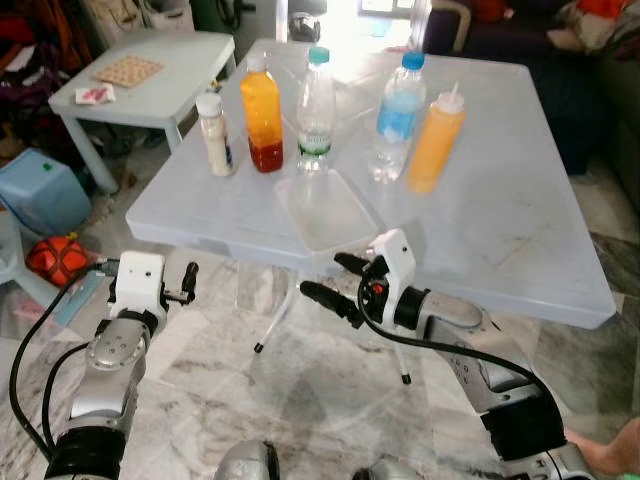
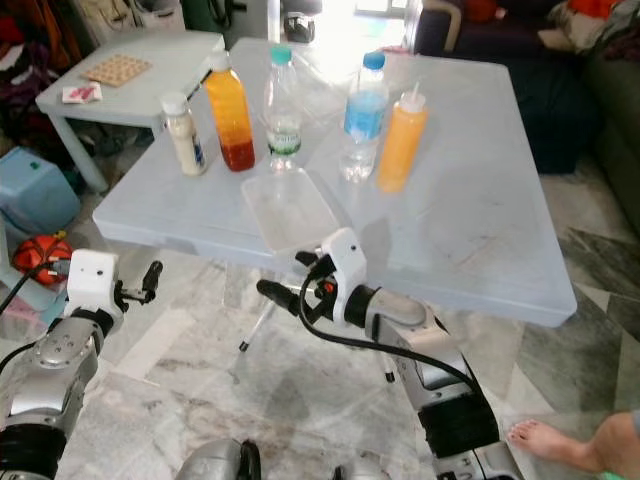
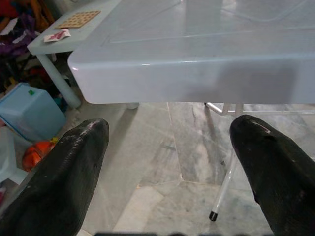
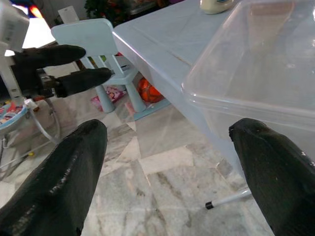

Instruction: Restocking fridge

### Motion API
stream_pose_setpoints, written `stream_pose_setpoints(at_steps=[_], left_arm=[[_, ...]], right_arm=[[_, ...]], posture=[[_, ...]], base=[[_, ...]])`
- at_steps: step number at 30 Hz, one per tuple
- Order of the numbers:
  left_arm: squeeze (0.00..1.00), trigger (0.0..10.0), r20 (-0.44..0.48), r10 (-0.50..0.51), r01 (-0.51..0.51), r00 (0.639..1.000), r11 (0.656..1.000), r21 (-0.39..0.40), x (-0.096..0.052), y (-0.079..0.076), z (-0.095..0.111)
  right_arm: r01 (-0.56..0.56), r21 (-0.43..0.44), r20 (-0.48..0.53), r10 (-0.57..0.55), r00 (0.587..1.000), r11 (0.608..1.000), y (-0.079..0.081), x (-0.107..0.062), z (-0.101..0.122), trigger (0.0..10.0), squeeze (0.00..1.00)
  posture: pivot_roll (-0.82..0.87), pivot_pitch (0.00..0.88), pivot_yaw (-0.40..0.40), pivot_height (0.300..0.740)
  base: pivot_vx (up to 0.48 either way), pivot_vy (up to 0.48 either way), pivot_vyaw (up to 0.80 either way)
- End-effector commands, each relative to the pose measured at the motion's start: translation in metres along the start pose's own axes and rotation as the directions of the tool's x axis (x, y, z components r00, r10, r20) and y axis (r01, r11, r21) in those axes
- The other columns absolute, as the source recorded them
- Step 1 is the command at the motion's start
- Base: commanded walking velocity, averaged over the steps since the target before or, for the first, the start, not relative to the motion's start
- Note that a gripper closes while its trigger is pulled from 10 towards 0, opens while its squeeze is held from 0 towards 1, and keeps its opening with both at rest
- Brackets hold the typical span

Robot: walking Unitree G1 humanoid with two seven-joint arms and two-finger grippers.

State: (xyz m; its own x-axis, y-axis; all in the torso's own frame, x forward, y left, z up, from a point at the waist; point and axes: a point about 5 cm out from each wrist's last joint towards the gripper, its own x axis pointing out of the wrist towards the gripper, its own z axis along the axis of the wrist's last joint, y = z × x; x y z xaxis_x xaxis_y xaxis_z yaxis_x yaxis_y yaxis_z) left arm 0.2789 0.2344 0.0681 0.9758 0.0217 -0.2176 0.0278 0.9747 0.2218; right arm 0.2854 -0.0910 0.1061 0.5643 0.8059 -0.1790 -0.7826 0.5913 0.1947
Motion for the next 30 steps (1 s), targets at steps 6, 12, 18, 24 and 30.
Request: stream_pose_setpoints(at_steps=[6,12,18,24,30], left_arm=[[0.0,10.0,0.002,0.017,-0.017,1.0,1.0,0.02,-0.002,0.003,-0.002],[0.0,10.0,0.004,0.016,-0.016,1.0,1.0,0.025,-0.002,0.004,-0.002],[0.0,10.0,0.012,-0.002,0.001,1.0,1.0,0.029,-0.001,-0.001,0.0],[0.0,10.0,0.011,-0.001,0.001,1.0,1.0,0.03,0.0,-0.002,-0.001],[0.0,10.0,-0.007,0.004,-0.004,1.0,0.999,0.035,0.001,-0.001,-0.004]], right_arm=[[-0.048,-0.02,0.059,0.05,0.997,0.999,0.003,0.017,0.012,10.0,0.0],[-0.05,-0.022,0.118,0.052,0.992,0.999,0.003,0.039,0.023,10.0,0.0],[-0.085,-0.004,0.169,0.085,0.982,0.996,0.011,0.055,0.037,10.0,0.0],[-0.167,0.043,0.172,0.157,0.973,0.985,0.021,0.049,0.031,10.0,0.0],[-0.274,0.111,0.145,0.257,0.955,0.955,0.038,0.025,0.018,10.0,0.0]], posture=[[0.03,0.068,0.007,0.74],[0.04,0.075,0.012,0.74],[0.04,0.076,0.014,0.74],[0.04,0.075,0.013,0.74],[0.03,0.07,0.012,0.74]], base=[[0.0,0.0,0.0],[0.0,0.0,0.0],[0.0,0.0,0.0],[0.0,0.0,0.0],[0.0,0.0,0.0]])
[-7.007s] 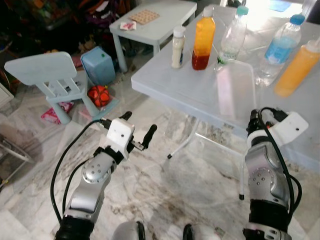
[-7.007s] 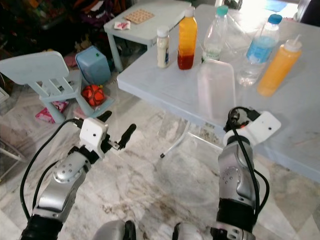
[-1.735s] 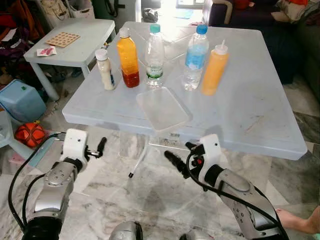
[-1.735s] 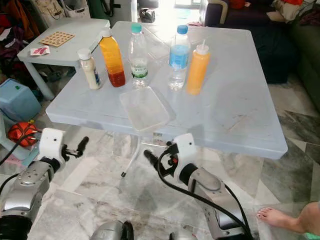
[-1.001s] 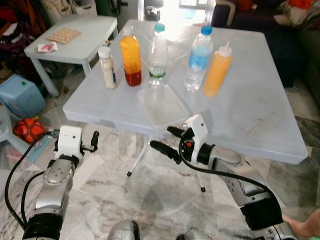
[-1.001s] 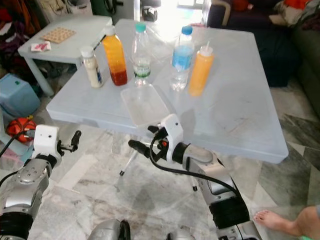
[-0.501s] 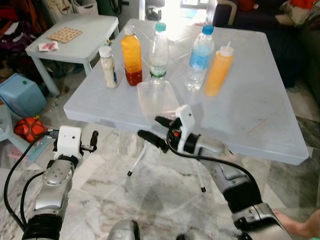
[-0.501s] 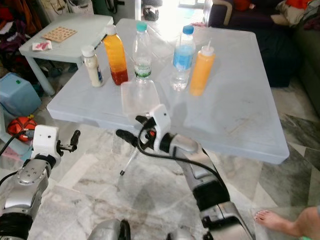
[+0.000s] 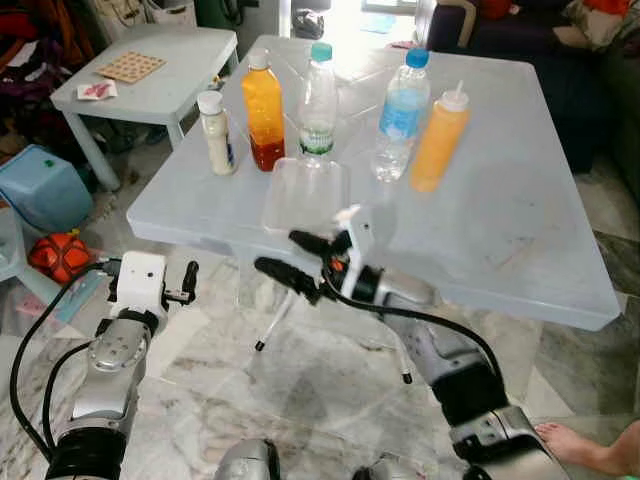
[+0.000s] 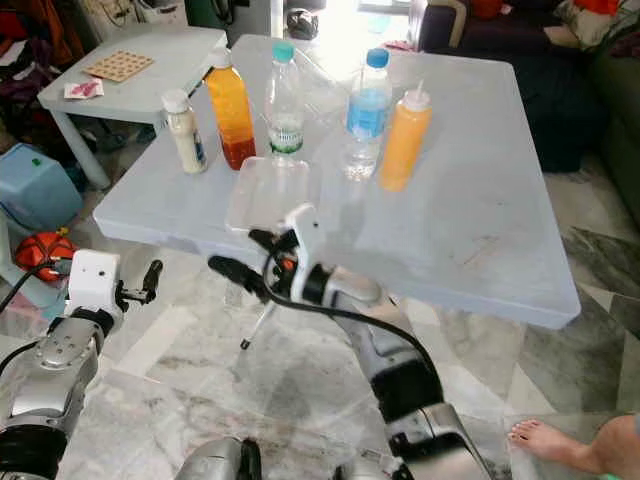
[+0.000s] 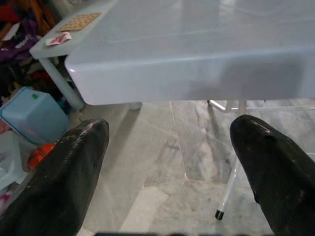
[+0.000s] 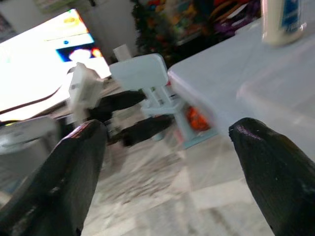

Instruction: Restocking fridge

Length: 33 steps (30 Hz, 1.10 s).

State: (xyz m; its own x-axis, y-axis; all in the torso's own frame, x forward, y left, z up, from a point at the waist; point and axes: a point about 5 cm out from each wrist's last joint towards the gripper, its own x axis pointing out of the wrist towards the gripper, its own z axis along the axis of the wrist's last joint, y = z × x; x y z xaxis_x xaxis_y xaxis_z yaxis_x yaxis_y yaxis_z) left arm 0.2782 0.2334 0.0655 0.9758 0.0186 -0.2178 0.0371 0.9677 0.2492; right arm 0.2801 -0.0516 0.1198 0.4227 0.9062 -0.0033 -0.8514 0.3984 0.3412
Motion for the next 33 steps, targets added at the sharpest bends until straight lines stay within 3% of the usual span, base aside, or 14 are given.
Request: stream_pose_setpoints(at_steps=[1,4,8,10,15,16,18,20,23,26,29,33], left_arm=[[0.0,10.0,-0.007,0.006,-0.006,1.0,1.0,0.005,0.001,0.0,-0.001],[0.0,10.0,-0.005,0.006,-0.006,1.0,1.0,0.006,0.002,-0.001,0.0],[0.0,10.0,0.018,0.032,-0.032,0.999,0.999,-0.004,0.003,0.003,0.004],[0.0,10.0,0.025,0.043,-0.043,0.999,0.999,-0.01,0.003,0.005,0.005],[0.0,10.0,0.058,0.052,-0.05,0.997,0.998,-0.028,0.001,0.006,0.009],[0.0,10.0,0.07,0.052,-0.05,0.996,0.998,-0.041,0.001,0.006,0.01],[0.0,10.0,0.116,0.049,-0.039,0.992,0.995,-0.088,0.0,0.004,0.018],[0.0,10.0,0.185,0.012,0.011,0.983,0.992,-0.126,-0.001,-0.002,0.029],[0.0,10.0,0.222,-0.03,0.063,0.975,0.988,-0.142,0.001,-0.012,0.038],[0.0,10.0,0.219,-0.038,0.07,0.975,0.988,-0.137,0.003,-0.016,0.039],[0.0,10.0,0.218,-0.052,0.083,0.974,0.988,-0.133,0.003,-0.019,0.039],[0.0,10.0,0.22,-0.075,0.105,0.973,0.987,-0.125,-0.002,-0.019,0.039]], right_arm=[[-0.056,-0.009,-0.001,0.056,0.998,0.998,0.011,-0.002,0.002,10.0,0.0],[-0.024,-0.04,0.02,0.024,0.999,0.999,0.013,-0.007,0.003,10.0,0.0],[0.087,-0.162,0.116,-0.068,0.991,0.983,0.021,-0.019,0.019,10.0,0.0],[0.131,-0.172,0.153,-0.105,0.983,0.976,0.024,-0.025,0.025,10.0,0.0],[0.385,-0.197,0.253,-0.333,0.908,0.902,0.016,-0.049,0.037,10.0,0.0],[0.433,-0.201,0.272,-0.374,0.887,0.879,0.013,-0.052,0.039,10.0,0.0],[0.573,-0.139,0.326,-0.51,0.796,0.807,0.001,-0.065,0.043,10.0,0.0],[0.7,-0.018,0.365,-0.647,0.669,0.714,-0.016,-0.086,0.046,10.0,0.0],[0.808,0.026,0.38,-0.753,0.536,0.588,-0.035,-0.112,0.05,10.0,0.0],[0.834,0.085,0.379,-0.792,0.479,0.546,-0.048,-0.119,0.055,10.0,0.0],[0.835,0.089,0.378,-0.794,0.476,0.543,-0.057,-0.116,0.062,10.0,0.0],[0.793,0.157,0.374,-0.779,0.504,0.588,-0.069,-0.105,0.072,10.0,0.0]], posture=[[0.02,0.068,0.013,0.74],[0.02,0.066,0.013,0.74],[0.02,0.058,0.019,0.74],[0.02,0.055,0.023,0.74],[0.01,0.046,0.041,0.74],[0.0,0.044,0.046,0.74],[0.0,0.043,0.052,0.74],[-0.01,0.045,0.058,0.74],[-0.01,0.051,0.065,0.74],[-0.02,0.058,0.073,0.74],[-0.01,0.07,0.077,0.74],[0.02,0.081,0.079,0.74]], base=[[0.0,0.0,0.0],[0.0,0.0,0.0],[0.0,0.0,0.0],[0.0,0.0,0.0],[0.0,0.0,0.0],[0.0,0.0,0.0],[0.0,0.0,0.0],[0.0,0.0,0.0],[0.0,0.0,0.0],[0.0,0.0,0.0],[0.0,0.0,0.0],[0.0,0.0,0.0]])
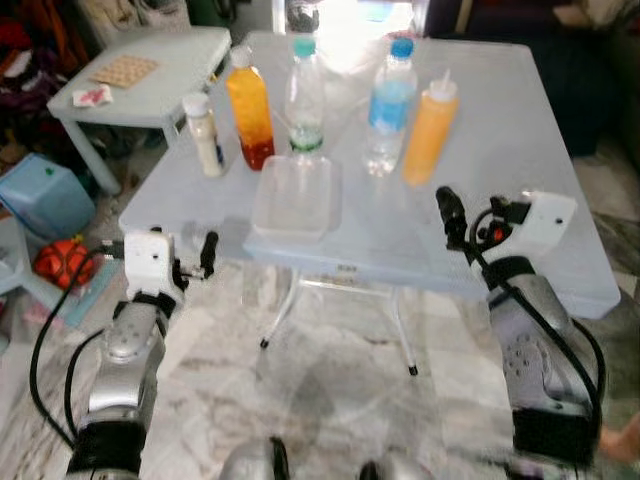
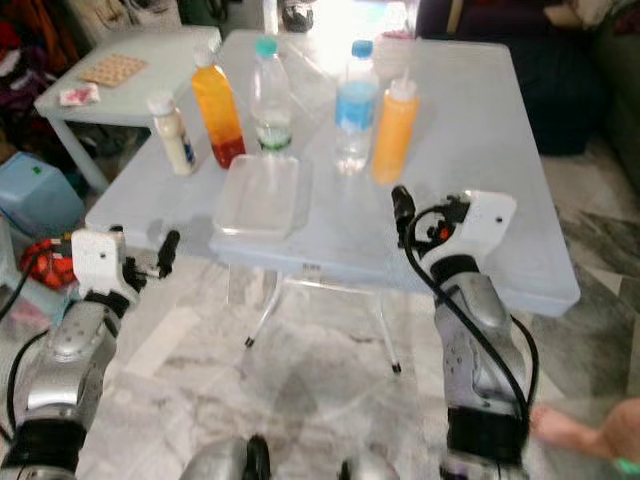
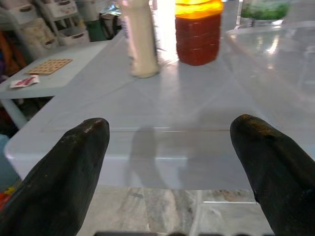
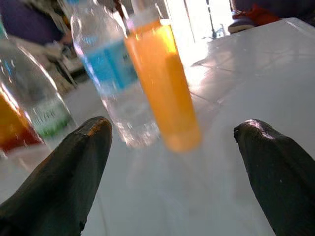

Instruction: Restocking fridge

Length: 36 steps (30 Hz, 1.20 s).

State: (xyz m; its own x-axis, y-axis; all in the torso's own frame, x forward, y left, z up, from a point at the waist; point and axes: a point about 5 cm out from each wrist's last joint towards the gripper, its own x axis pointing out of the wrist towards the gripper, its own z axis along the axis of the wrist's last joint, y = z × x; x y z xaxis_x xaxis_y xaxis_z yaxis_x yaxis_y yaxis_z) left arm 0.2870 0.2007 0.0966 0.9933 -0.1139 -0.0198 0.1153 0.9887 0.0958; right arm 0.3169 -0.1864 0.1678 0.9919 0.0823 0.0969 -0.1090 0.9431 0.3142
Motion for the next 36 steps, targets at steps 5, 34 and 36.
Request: stream_pose_setpoints(at_steps=[5,34,36], left_arm=[[0.0,10.0,-0.015,-0.005,0.006,1.0,1.0,0.029,-0.01,0.011,0.002],[0.0,10.0,-0.062,-0.027,0.033,0.998,0.993,0.112,-0.031,0.024,0.008],[0.0,10.0,-0.061,-0.027,0.034,0.998,0.993,0.112,-0.031,0.024,0.008]], right_arm=[[-0.113,0.121,-0.056,0.121,0.991,0.986,0.013,0.019,-0.006,10.0,0.0],[-0.329,0.509,-0.177,0.471,0.864,0.795,0.083,0.055,-0.043,0.0,0.0],[-0.322,0.484,-0.209,0.465,0.86,0.814,0.086,0.056,-0.045,0.0,0.0]], posture=[[0.05,0.101,0.087,0.74],[0.15,0.164,0.106,0.74],[0.15,0.165,0.107,0.74]], base=[[0.0,0.0,0.0],[0.0,0.0,0.0],[0.0,0.0,0.0]])
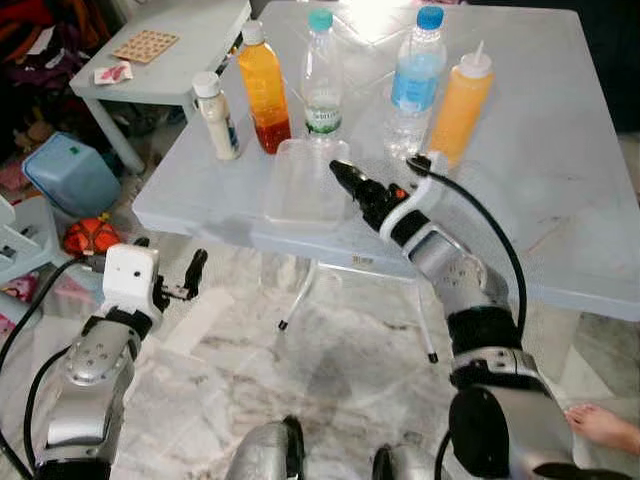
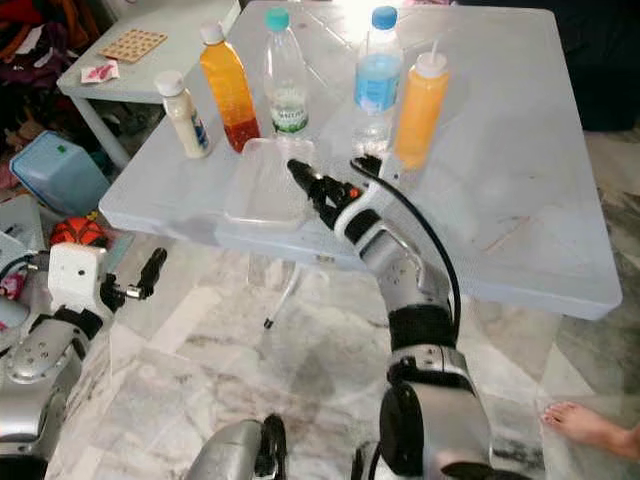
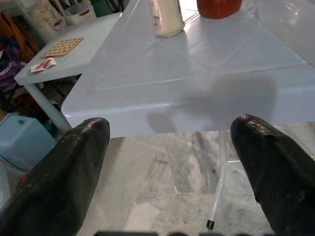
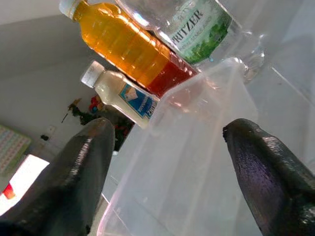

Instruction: Restocking fridge

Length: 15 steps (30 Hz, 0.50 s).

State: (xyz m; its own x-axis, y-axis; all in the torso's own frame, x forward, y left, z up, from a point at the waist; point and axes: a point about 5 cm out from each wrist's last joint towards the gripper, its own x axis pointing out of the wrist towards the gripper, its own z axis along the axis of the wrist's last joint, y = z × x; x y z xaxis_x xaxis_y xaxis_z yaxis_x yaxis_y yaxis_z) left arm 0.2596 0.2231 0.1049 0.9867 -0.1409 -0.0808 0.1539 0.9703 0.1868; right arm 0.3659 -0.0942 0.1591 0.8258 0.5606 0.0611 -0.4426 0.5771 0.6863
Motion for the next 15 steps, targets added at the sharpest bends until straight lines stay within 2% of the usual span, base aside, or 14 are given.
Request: stream_pose_setpoints(at_steps=[1,6,9,15], left_arm=[[0.0,10.0,-0.003,0.006,-0.006,1.0,1.0,0.018,-0.001,0.004,0.002],[0.0,10.0,-0.004,0.0,0.0,1.0,1.0,0.015,0.0,0.002,0.003],[0.0,10.0,-0.002,-0.002,0.002,1.0,1.0,0.012,0.0,0.0,0.003],[0.0,10.0,-0.003,-0.006,0.006,1.0,1.0,0.009,-0.001,-0.001,0.003]], right_arm=[[0.007,-0.005,-0.04,-0.007,0.999,1.0,0.005,0.007,-0.005,0.0,0.0],[0.009,0.033,-0.06,-0.007,0.998,0.999,0.01,0.014,0.0,0.0,0.0],[0.048,0.059,-0.095,-0.042,0.995,0.997,0.007,0.015,-0.003,0.0,0.0],[0.144,0.049,-0.134,-0.136,0.982,0.988,-0.003,0.014,-0.009,0.0,0.0]], posture=[[0.15,0.165,0.107,0.74],[0.15,0.164,0.103,0.74],[0.15,0.164,0.1,0.74],[0.15,0.167,0.098,0.74]], base=[[0.0,0.0,0.0],[0.0,0.0,0.0],[0.0,0.0,0.0],[0.0,0.0,0.0]])
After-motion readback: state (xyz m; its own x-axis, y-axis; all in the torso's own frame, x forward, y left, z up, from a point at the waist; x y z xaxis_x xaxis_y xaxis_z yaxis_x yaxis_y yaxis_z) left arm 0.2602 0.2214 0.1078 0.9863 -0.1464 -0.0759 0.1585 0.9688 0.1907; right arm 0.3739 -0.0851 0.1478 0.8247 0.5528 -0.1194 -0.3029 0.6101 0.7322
